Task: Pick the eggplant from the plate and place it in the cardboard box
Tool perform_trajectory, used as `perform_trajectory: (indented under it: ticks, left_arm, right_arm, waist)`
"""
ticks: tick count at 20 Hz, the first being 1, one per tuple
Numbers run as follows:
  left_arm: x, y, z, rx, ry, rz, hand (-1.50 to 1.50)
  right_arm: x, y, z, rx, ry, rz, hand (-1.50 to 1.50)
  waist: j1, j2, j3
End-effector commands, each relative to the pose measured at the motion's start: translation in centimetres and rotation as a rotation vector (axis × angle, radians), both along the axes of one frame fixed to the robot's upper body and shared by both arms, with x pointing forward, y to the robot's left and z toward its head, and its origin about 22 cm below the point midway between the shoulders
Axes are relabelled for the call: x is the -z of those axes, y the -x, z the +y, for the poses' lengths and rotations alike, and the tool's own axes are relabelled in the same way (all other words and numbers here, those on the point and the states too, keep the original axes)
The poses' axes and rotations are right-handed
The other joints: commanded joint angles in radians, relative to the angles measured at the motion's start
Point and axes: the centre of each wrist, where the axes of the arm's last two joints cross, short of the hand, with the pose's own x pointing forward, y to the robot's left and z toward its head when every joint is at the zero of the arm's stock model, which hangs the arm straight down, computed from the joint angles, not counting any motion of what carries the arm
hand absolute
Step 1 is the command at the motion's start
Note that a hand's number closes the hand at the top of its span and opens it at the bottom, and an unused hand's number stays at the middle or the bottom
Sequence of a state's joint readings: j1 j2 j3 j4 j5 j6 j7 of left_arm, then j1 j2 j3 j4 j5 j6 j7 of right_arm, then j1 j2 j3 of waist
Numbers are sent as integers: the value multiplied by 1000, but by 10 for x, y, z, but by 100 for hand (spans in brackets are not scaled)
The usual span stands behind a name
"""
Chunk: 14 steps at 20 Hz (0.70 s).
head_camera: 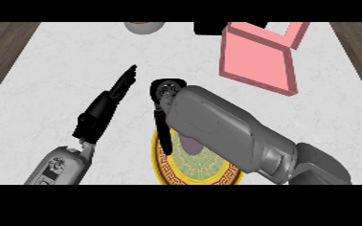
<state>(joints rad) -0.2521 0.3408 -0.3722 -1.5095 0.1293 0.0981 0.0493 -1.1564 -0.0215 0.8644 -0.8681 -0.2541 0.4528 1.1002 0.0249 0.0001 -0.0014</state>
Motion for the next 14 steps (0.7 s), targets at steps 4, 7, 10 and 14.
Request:
perform_trajectory:
  ticks: [4,7,10,14]
  left_arm:
    - [-3,-6,-3,9,1,1,0]
    - [-1,-6,-1,-2,-6,-6,0]
    - [-3,4,-9,-3,16,6,0]
    - [7,2,-6,9,3,-3,0]
  right_arm:
    - [33,12,3,52,210,33,-150]
    - [30,4,-1,53,148,5,-150]
    - [29,12,5,43,136,-18,-150]
    - [44,19,1,30,177,1,-150]
  waist:
    - [-4,1,0]
    - [-12,1,1]
    - [2,1,1]
    - [-9,0,1]
